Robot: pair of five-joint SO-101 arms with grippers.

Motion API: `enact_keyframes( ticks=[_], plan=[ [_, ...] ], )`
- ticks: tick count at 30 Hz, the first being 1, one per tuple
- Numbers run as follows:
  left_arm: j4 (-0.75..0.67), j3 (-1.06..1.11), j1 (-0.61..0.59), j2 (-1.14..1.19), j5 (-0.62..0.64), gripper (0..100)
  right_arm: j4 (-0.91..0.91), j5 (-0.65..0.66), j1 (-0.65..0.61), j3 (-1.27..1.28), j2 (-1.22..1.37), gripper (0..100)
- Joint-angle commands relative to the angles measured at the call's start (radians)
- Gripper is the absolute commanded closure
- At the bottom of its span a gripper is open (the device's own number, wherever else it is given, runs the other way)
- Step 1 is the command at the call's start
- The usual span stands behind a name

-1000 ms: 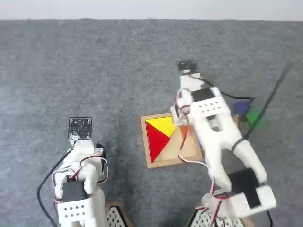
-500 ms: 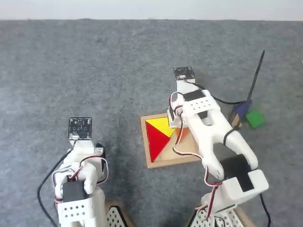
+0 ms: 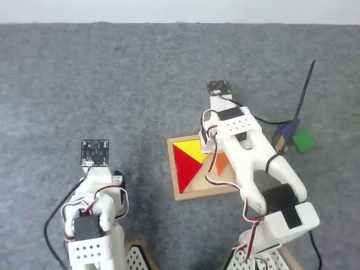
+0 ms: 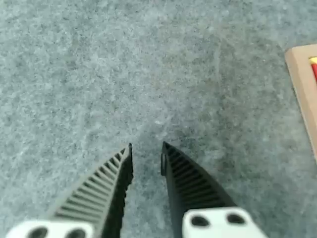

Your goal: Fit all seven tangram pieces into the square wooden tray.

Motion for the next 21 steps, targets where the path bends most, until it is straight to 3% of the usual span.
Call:
enact_keyframes(
  ticks=[1, 7, 16, 21],
  plan=[
    [0.003, -0.013, -0.005, -0.020, -0.002, 91, 0.021, 0.017, 0.019, -0.006, -0.016, 76.5],
    [0.003, -0.013, -0.003, -0.020, -0.002, 91, 0.056, 0.087, 0.082, -0.009, -0.065, 79.4],
    [0.003, -0.013, -0.005, -0.020, -0.002, 91, 0.151, 0.250, 0.205, 0.068, -0.440, 80.8],
    [0.003, -0.013, -0.003, -0.020, -0.002, 91, 0.199, 0.338, 0.389, 0.086, -0.478, 80.8]
  ],
)
